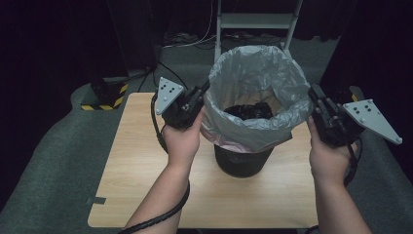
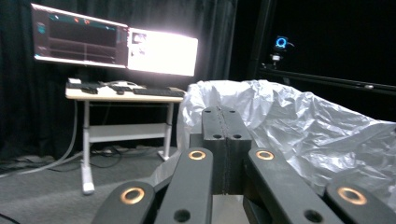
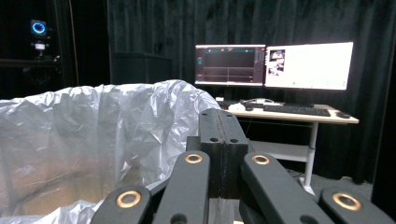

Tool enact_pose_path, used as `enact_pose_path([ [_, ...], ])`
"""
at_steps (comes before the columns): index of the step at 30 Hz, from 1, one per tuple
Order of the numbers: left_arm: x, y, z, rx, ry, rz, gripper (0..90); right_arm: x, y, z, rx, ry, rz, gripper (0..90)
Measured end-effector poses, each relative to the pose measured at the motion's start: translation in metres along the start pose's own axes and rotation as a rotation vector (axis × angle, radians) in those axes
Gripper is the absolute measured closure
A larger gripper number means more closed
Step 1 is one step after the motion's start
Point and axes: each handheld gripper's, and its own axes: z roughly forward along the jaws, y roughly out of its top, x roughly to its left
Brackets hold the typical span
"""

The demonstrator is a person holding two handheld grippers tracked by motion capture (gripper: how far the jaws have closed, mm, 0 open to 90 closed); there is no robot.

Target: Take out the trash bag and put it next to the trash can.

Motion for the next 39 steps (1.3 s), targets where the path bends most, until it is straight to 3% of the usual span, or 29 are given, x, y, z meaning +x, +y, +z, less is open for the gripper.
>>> enact_pose_path([
  [3,0.0,-0.006,-0.003,0.008,-0.012,-0.006,90.0,0.005,-0.004,-0.002,-0.009,0.003,0.001,90.0],
  [7,0.0,-0.015,-0.003,0.031,-0.02,-0.014,90.0,0.023,-0.01,-0.001,0.017,0.063,0.004,90.0],
  [16,0.009,-0.025,-0.008,0.064,-0.031,-0.048,90.0,0.093,-0.005,0.009,0.031,0.199,-0.046,90.0],
  [17,0.01,-0.026,-0.008,0.068,-0.033,-0.049,90.0,0.109,-0.006,0.013,0.047,0.234,-0.062,90.0],
  [18,0.01,-0.027,-0.009,0.071,-0.034,-0.048,90.0,0.109,-0.006,0.013,0.047,0.234,-0.062,90.0],
  [23,0.013,-0.031,-0.013,0.096,-0.067,-0.065,90.0,0.147,-0.021,0.024,0.114,0.294,-0.12,90.0],
  [26,0.016,-0.034,-0.016,0.107,-0.083,-0.069,90.0,0.162,-0.032,0.028,0.156,0.316,-0.152,90.0],
  [30,0.02,-0.038,-0.02,0.119,-0.105,-0.082,90.0,0.178,-0.053,0.031,0.214,0.348,-0.206,90.0],
  [37,0.021,-0.047,-0.019,0.163,-0.134,-0.078,89.7,0.182,-0.067,0.035,0.25,0.358,-0.211,90.0],
  [39,0.022,-0.048,-0.021,0.166,-0.131,-0.084,82.9,0.182,-0.07,0.036,0.255,0.354,-0.216,90.0],
])
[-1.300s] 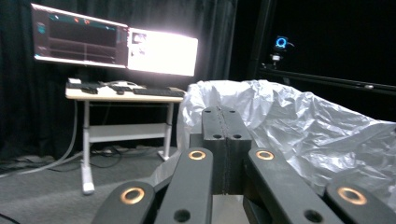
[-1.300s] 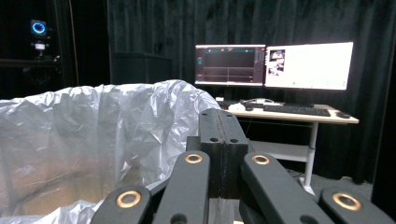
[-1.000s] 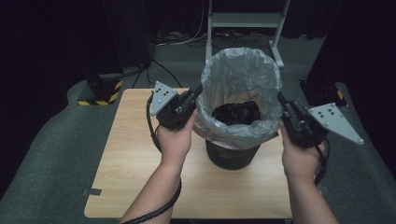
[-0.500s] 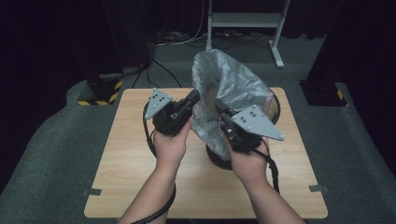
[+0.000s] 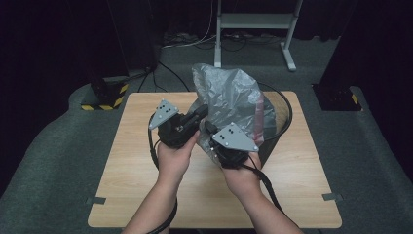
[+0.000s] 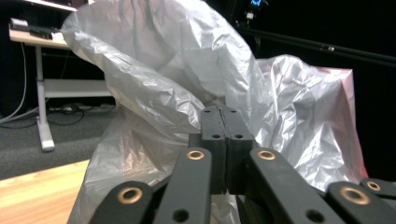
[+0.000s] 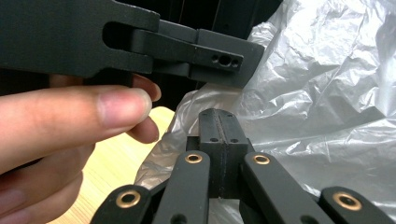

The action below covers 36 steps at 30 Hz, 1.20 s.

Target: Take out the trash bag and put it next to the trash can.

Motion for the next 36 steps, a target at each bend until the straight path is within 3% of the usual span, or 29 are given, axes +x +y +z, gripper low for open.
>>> enact_pose_path([
  [3,0.001,0.001,-0.012,-0.056,0.065,-0.029,64.2,0.0,-0.001,0.001,-0.001,0.001,-0.003,90.0],
  [4,0.001,0.002,-0.017,-0.082,0.081,-0.036,51.0,0.0,-0.002,0.0,-0.002,0.001,-0.006,90.0],
  [5,0.001,0.002,-0.019,-0.091,0.099,-0.034,51.0,0.0,-0.002,0.0,-0.002,0.001,-0.006,90.0],
  [6,0.001,0.002,-0.019,-0.088,0.113,-0.034,43.6,0.0,-0.002,0.0,-0.003,0.001,-0.008,90.0],
  [8,0.003,0.002,-0.014,-0.064,0.089,-0.064,29.1,0.0,-0.003,0.0,-0.005,0.002,-0.006,90.0],
  [9,0.004,0.001,-0.01,-0.048,0.063,-0.083,26.1,0.0,-0.003,0.0,-0.005,0.002,-0.007,90.0],
  [12,0.004,-0.001,0.002,-0.003,0.063,-0.086,21.9,0.0,-0.003,0.0,-0.009,0.004,-0.005,90.0],
  [14,0.008,-0.002,0.01,0.026,0.031,-0.117,27.4,0.0,-0.003,0.0,-0.01,0.004,-0.009,90.0],
  [17,0.014,-0.001,0.014,0.027,-0.002,-0.152,52.2,0.0,-0.004,-0.001,-0.012,0.008,-0.011,90.0],
  [19,0.014,-0.001,0.015,0.022,-0.005,-0.135,67.8,-0.001,-0.005,-0.002,-0.019,0.013,-0.008,89.6],
  [20,0.013,0.0,0.015,0.019,0.0,-0.117,77.3,-0.003,-0.005,-0.006,-0.034,0.021,0.002,84.7],
  [21,0.013,0.0,0.015,0.011,0.004,-0.106,77.3,-0.003,-0.005,-0.006,-0.034,0.021,0.002,84.7],
  [23,0.011,0.001,0.015,-0.001,0.015,-0.102,83.4,-0.006,-0.002,-0.013,-0.052,0.037,0.02,74.8],
  [26,0.008,0.0,0.016,-0.009,0.026,-0.079,86.6,-0.013,0.003,-0.025,-0.091,0.021,0.038,69.1],
  [36,0.005,-0.001,0.018,-0.019,0.047,-0.059,87.5,-0.061,0.007,-0.061,-0.118,-0.077,0.086,55.9],
])
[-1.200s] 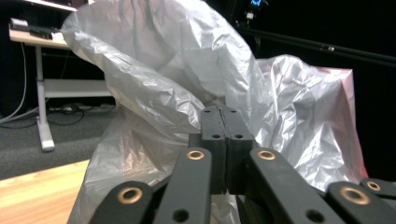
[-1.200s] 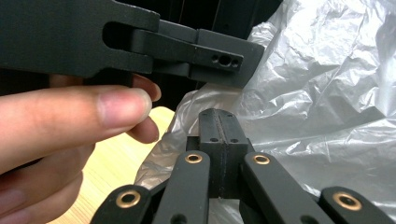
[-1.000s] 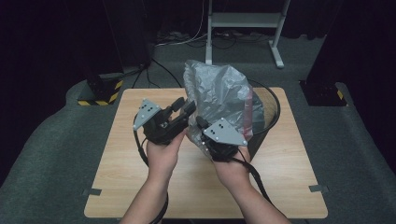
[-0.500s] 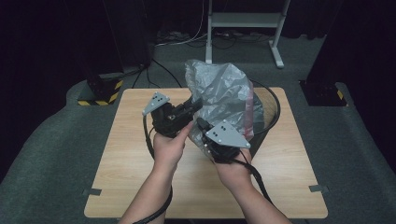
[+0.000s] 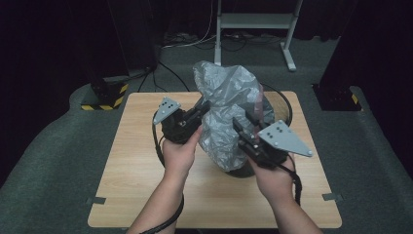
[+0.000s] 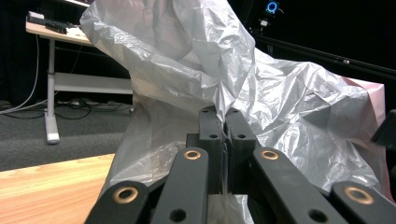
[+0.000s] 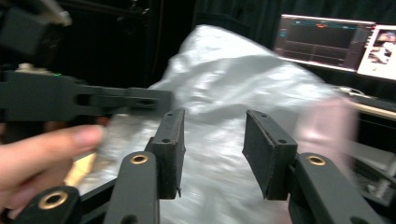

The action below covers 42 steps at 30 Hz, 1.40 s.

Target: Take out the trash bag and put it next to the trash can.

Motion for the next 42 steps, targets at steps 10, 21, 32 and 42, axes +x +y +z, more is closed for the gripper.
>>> enact_pose_path([
  [10,-0.002,0.003,0.002,0.002,0.011,0.016,88.6,-0.05,-0.009,-0.044,0.029,-0.079,0.036,47.9],
  [21,-0.009,0.008,0.004,-0.001,0.004,0.038,88.9,-0.09,-0.062,-0.058,0.116,-0.184,0.042,37.2],
  [32,-0.015,0.015,0.005,-0.008,-0.002,0.07,89.2,-0.11,-0.14,-0.048,0.243,-0.221,0.067,24.8],
  [42,-0.026,0.023,0.007,-0.036,-0.022,0.12,89.4,-0.13,-0.205,-0.034,0.424,-0.232,0.101,21.1],
])
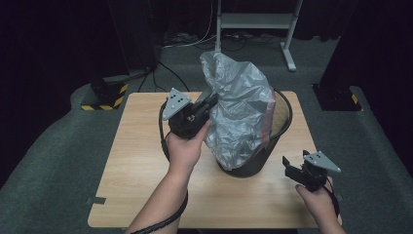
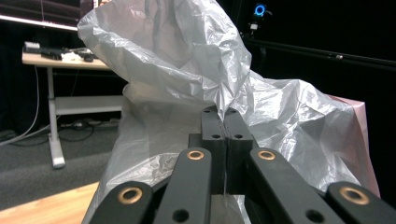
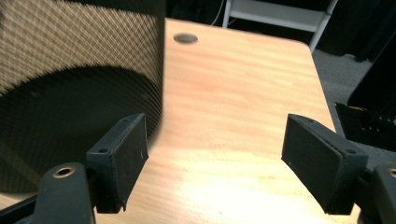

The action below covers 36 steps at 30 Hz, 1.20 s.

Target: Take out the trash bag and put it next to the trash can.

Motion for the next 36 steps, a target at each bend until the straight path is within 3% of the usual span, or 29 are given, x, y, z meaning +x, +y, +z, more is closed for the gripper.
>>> enact_pose_path([
  [8,-0.004,0.01,0.003,-0.04,0.002,0.015,89.6,-0.009,-0.02,0.01,0.034,-0.004,-0.018,15.5],
  [13,-0.008,0.021,0.002,-0.081,-0.006,0.038,89.6,-0.016,-0.027,0.015,0.079,-0.03,0.021,15.5],
  [23,-0.015,0.044,-0.004,-0.157,-0.018,0.09,89.6,-0.016,-0.026,0.013,0.059,-0.026,0.003,15.7],
  [36,-0.026,0.072,-0.008,-0.236,-0.038,0.121,89.6,-0.017,-0.025,0.01,0.055,-0.024,0.008,15.7],
])
